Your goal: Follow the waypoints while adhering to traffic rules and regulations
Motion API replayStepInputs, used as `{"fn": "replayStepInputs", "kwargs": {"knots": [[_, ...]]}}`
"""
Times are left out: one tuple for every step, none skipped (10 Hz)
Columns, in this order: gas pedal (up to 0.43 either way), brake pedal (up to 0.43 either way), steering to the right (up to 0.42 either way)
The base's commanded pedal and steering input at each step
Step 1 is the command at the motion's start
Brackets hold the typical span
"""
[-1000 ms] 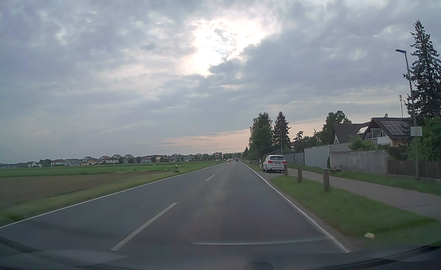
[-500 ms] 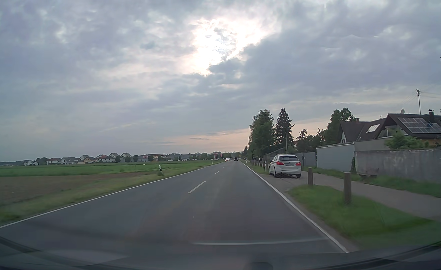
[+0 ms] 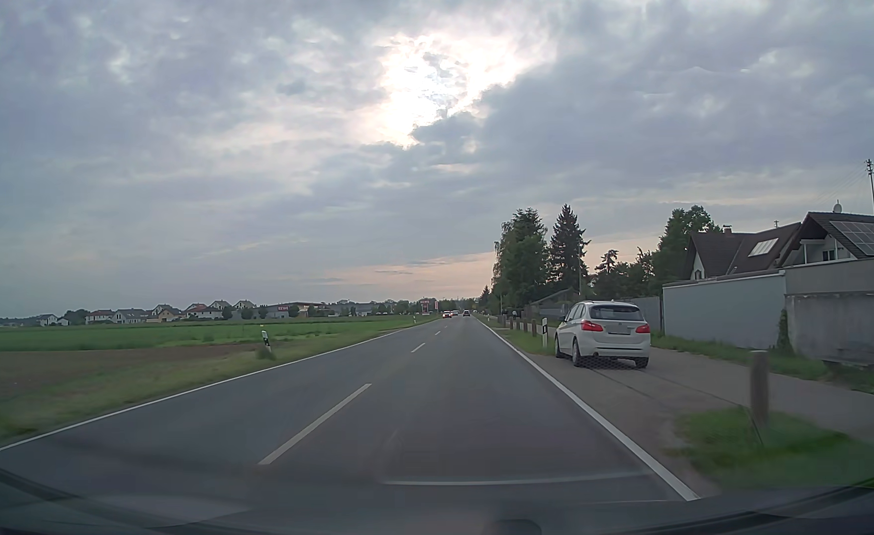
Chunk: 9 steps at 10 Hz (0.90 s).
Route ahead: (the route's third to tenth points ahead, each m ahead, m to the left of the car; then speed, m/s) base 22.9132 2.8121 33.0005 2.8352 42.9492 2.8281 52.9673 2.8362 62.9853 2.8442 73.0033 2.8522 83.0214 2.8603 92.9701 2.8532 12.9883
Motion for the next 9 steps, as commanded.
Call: {"fn": "replayStepInputs", "kwargs": {"knots": [[0.150, 0.000, 0.003], [0.150, 0.000, 0.003], [0.150, 0.000, 0.003], [0.150, 0.000, 0.003], [0.150, 0.000, 0.003], [0.150, 0.000, 0.003], [0.157, 0.000, 0.003], [0.157, 0.000, 0.002], [0.157, 0.000, 0.002]]}}
